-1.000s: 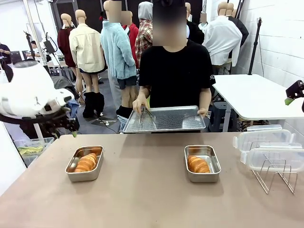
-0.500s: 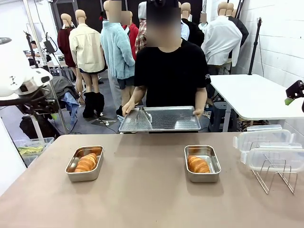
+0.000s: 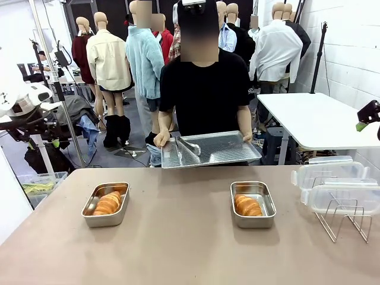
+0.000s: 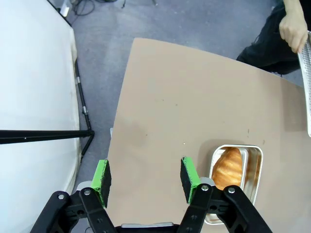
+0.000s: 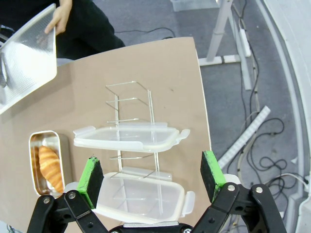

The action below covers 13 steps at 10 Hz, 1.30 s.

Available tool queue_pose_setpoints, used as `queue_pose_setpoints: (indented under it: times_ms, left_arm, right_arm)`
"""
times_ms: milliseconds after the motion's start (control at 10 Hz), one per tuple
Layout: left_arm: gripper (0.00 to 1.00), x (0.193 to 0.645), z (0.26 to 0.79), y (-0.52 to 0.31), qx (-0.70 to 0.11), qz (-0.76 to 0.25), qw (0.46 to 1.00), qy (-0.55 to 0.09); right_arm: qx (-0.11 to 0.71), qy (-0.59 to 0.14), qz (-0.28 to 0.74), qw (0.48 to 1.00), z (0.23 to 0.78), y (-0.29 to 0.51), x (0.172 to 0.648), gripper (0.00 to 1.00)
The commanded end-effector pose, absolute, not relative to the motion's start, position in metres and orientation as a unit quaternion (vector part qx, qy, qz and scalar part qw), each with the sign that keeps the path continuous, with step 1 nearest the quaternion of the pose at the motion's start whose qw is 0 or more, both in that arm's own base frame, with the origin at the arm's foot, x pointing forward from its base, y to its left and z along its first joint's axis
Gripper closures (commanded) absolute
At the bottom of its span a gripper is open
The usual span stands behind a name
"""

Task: Place the bread in airtight containers.
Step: Pick up one Airtight Container lid and hand it to the human.

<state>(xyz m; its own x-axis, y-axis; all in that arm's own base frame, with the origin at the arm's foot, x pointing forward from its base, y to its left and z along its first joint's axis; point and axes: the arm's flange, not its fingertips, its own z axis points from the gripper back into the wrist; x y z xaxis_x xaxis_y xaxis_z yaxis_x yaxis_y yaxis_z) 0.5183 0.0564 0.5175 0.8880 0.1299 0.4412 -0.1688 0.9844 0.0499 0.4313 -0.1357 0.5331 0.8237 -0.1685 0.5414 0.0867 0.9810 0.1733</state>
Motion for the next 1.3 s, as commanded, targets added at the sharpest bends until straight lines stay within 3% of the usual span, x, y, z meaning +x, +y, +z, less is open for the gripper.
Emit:
queue_pose_setpoints:
  times_ms: [0,1200]
  left_arm:
    - [0.25,0.5181,0.5189,0.0541,0.044,0.075,0.970,-0.225]
    - [0.25,0.5181,0.5189,0.0541,0.044,0.075,0.970,-0.225]
  right_arm:
    - [0.068,-0.291,-0.075,0.951,0.5331,-0.1339,0.4328,0.00]
    - [0.068,-0.291,-0.075,0.951,0.5331,-0.1339,0.4328,0.00]
